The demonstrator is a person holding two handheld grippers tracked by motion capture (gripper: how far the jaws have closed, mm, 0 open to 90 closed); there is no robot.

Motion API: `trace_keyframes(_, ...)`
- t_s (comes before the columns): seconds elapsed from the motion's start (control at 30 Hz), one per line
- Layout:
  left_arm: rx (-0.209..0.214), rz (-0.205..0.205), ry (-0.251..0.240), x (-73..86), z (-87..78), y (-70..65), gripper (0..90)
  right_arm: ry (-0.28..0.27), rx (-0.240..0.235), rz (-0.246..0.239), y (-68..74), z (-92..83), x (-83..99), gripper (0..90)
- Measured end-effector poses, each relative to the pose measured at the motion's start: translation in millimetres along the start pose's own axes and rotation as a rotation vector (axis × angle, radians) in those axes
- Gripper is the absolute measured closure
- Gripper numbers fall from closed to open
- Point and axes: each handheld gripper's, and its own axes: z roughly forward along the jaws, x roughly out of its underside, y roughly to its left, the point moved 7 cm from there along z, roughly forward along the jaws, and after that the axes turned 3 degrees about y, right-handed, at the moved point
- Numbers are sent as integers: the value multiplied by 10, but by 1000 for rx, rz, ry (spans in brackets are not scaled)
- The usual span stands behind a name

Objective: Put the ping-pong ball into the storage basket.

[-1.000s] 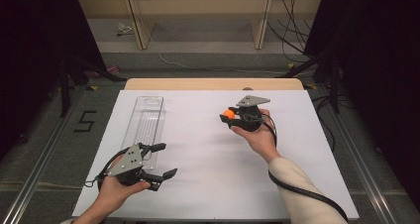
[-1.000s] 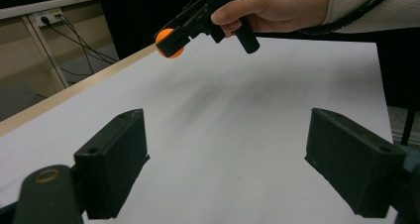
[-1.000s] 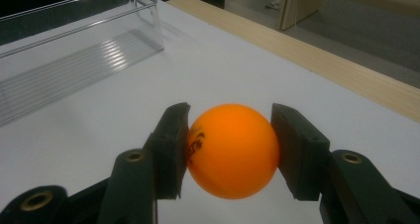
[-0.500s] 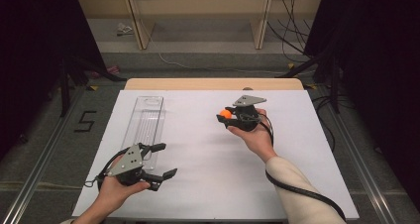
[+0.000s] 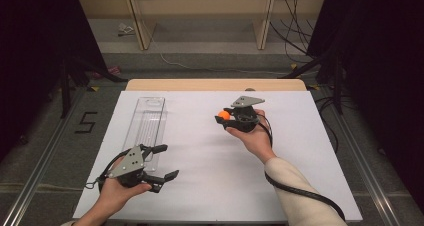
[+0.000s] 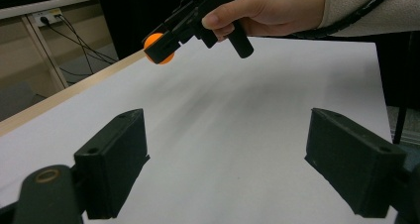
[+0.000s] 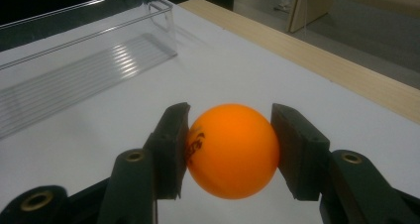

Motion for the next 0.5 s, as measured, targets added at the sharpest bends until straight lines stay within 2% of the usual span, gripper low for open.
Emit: trace_keyframes(0.5, 1, -1, 0, 1, 1, -2, 158, 2, -13, -5, 62, 55, -24, 513)
